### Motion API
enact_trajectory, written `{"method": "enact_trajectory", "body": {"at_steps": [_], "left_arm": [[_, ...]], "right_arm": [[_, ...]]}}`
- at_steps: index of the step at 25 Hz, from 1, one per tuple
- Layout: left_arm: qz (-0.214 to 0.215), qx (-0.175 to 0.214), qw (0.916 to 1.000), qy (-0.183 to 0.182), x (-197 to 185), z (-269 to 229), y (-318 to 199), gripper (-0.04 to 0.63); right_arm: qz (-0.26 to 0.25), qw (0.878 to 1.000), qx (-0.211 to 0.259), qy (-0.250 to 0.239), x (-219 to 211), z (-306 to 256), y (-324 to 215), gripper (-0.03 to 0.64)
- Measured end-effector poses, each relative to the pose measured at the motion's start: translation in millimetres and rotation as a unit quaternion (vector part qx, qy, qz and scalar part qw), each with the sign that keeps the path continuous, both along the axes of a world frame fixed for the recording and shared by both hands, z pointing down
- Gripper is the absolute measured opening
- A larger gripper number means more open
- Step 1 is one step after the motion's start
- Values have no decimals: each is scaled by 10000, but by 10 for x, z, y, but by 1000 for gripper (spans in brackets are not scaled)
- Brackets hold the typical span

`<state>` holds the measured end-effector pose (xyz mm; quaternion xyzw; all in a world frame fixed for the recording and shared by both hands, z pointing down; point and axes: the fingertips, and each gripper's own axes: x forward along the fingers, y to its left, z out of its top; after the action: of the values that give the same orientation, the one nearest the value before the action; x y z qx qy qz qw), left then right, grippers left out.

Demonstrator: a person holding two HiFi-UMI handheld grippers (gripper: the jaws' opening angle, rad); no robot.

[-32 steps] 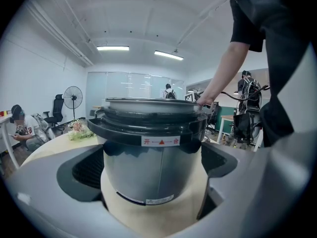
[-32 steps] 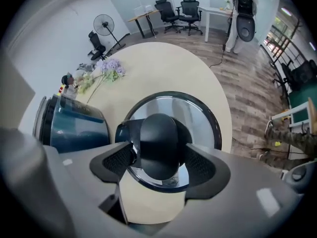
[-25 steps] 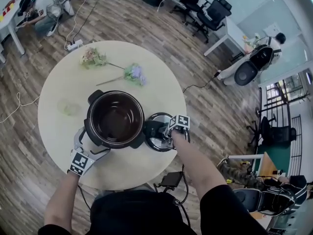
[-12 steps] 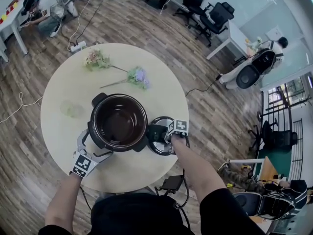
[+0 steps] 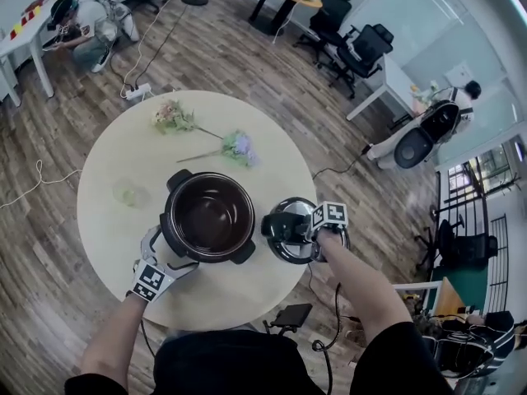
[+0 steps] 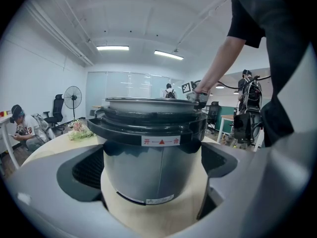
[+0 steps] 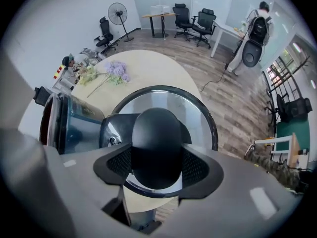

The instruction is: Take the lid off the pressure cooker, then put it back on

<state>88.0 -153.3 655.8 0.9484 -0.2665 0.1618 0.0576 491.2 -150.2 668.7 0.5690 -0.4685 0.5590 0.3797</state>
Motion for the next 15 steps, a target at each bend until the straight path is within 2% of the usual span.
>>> {"method": "enact_trajectory", "body": {"at_steps": [4, 7, 11, 15], "left_arm": [[9, -21, 10000, 1, -7, -14, 31, 591], [-4, -7, 10000, 13, -21, -19, 18, 591], [2, 10, 10000, 34, -39, -36, 18, 591], [3, 25, 10000, 66, -29, -44, 19, 591]], "right_arm": [[-191, 9995, 226, 68, 63, -581, -226, 284], [-444, 9982, 404, 26, -41, -1024, -460, 285], [-870, 9940, 631, -197, -464, -1544, -732, 285], [-1250, 9879, 758, -520, -1082, -1852, -922, 284]]}}
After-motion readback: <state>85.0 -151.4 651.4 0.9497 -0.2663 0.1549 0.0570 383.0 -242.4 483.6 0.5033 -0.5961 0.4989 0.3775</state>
